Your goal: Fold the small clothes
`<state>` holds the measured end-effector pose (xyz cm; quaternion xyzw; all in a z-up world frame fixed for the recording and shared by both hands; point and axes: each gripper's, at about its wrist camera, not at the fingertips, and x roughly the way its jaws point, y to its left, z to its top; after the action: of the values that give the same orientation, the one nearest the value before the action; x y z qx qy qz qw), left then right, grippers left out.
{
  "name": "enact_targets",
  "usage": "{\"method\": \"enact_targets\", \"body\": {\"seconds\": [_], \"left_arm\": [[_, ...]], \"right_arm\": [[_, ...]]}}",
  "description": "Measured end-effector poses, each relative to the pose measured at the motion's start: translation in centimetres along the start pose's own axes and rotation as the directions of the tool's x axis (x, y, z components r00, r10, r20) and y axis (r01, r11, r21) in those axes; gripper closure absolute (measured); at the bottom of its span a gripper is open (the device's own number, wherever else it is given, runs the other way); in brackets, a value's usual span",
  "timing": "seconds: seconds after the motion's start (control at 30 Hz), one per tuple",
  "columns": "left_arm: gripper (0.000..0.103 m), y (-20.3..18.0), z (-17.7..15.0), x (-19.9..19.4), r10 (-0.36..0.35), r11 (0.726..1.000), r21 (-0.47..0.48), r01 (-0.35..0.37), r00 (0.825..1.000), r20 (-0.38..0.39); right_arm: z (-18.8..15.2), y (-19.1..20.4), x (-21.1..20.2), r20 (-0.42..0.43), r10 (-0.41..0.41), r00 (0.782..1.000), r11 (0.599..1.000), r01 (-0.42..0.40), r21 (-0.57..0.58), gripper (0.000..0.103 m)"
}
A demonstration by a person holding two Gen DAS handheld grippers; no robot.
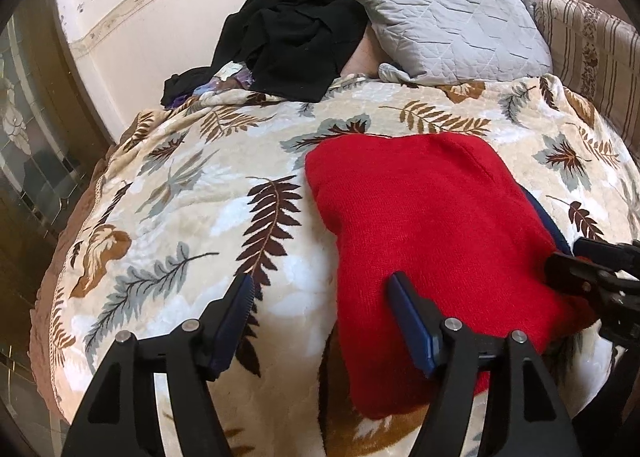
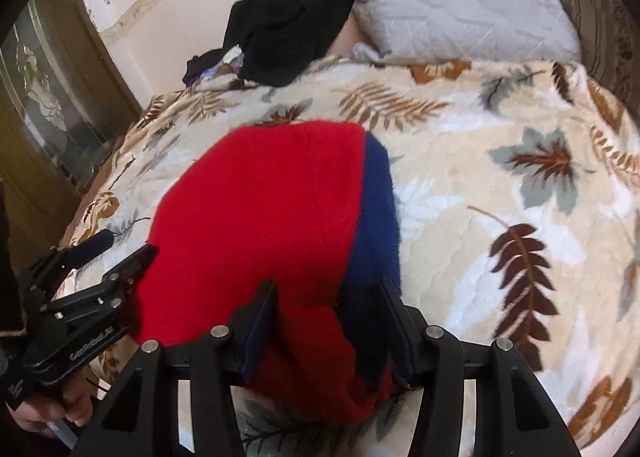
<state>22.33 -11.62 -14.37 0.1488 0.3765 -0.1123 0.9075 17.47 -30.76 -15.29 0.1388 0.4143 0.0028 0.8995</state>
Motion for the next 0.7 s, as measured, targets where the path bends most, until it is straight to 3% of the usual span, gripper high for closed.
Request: {"method": "enact_targets", "body": {"seconds": [0.13, 0.2, 0.33, 0.47, 0.7], "left_arm": [[0.029, 0.2, -0.7, -1.8, 0.010, 1.000, -0.025, -0.010, 1.000, 0.009], [0.021, 0.2, -1.1, -3.0, 0.026, 0.999, -0.039, -0.026, 1.000, 0.013], [0.020, 0.2, -2.2, -6.2, 0.070, 0.996, -0.061, -0.067, 0.996, 0.060], [0.012, 0.3, -3.5, -9.3, 0.120, 0.991, -0.070, -0.114, 0.989, 0.089], [0.011, 0.9, -6.0, -13.2, 0.141, 0.988, -0.080, -0.135, 0.987, 0.077]], "right_arm": [[-1.2, 0.8, -3.3, 0.051, -0.038, 0.998, 0.999, 0.039, -0.023, 0.047], [-1.8, 0.9, -5.0, 0.075, -0.033, 0.997, 0.999, 0.035, -0.024, 0.047], [-3.1, 1.7, -7.9, 0.102, -0.041, 0.994, 0.998, 0.045, -0.040, 0.045], [-3.9, 2.6, -9.8, 0.114, -0.030, 0.993, 0.998, 0.036, -0.051, 0.044], [-5.8, 4.1, -12.1, 0.127, -0.044, 0.991, 0.997, 0.052, -0.057, 0.036]]}}
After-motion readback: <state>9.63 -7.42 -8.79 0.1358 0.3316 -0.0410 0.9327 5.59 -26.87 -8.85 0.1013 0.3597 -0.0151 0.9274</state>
